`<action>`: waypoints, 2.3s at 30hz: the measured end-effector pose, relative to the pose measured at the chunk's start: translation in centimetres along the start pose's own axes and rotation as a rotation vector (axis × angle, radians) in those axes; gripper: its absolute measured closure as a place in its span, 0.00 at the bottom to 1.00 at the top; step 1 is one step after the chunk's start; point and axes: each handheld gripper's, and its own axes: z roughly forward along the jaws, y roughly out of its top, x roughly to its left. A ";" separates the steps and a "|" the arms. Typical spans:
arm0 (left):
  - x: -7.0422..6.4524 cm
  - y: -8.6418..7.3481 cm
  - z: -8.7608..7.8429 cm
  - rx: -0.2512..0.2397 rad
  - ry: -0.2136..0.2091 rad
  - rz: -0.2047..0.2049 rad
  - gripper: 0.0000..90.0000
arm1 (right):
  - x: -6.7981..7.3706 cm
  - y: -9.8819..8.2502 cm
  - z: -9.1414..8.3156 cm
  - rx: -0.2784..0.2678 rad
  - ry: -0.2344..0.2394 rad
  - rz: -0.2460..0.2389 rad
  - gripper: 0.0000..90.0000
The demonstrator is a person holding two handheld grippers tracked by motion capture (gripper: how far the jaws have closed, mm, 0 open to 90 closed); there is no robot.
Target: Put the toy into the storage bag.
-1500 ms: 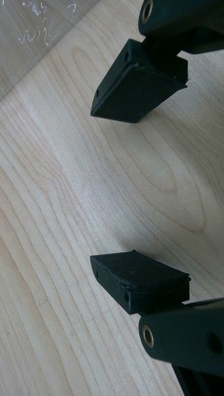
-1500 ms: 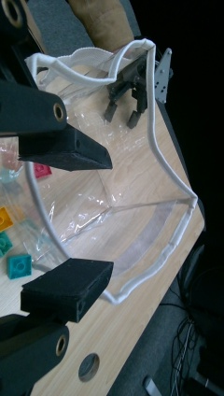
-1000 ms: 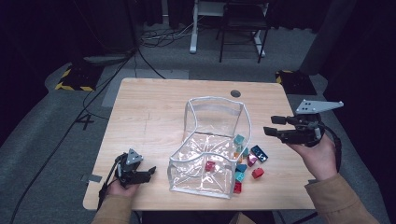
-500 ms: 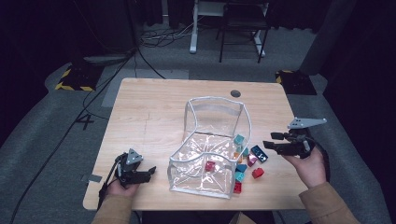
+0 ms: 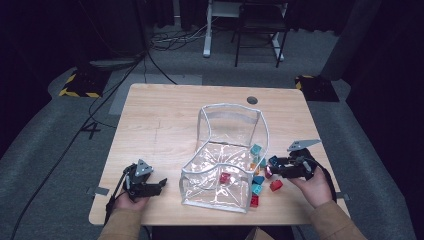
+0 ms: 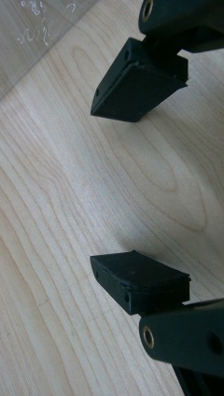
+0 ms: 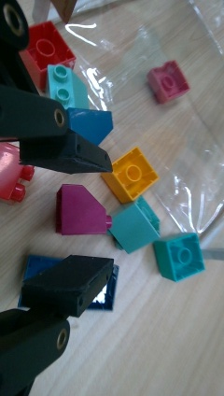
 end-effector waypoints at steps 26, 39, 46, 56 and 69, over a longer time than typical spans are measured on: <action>0.0 0.0 0.0 -0.001 0.002 -0.001 0.27 | 0.5 -0.1 0.8 0.017 0.022 -0.013 0.65; 0.0 0.0 0.0 -0.001 0.002 -0.001 0.27 | 1.4 2.0 -3.6 -0.102 0.060 -0.019 0.65; 0.0 0.0 0.0 -0.003 0.004 0.001 0.27 | 1.8 3.0 -6.2 -0.164 0.053 -0.032 0.65; 0.0 0.0 0.0 -0.003 0.001 0.002 0.27 | 2.5 4.5 -9.4 -0.240 0.053 -0.063 0.65; 0.0 0.0 0.0 -0.003 0.001 0.002 0.27 | 3.6 7.1 -12.1 -0.309 0.048 -0.113 0.65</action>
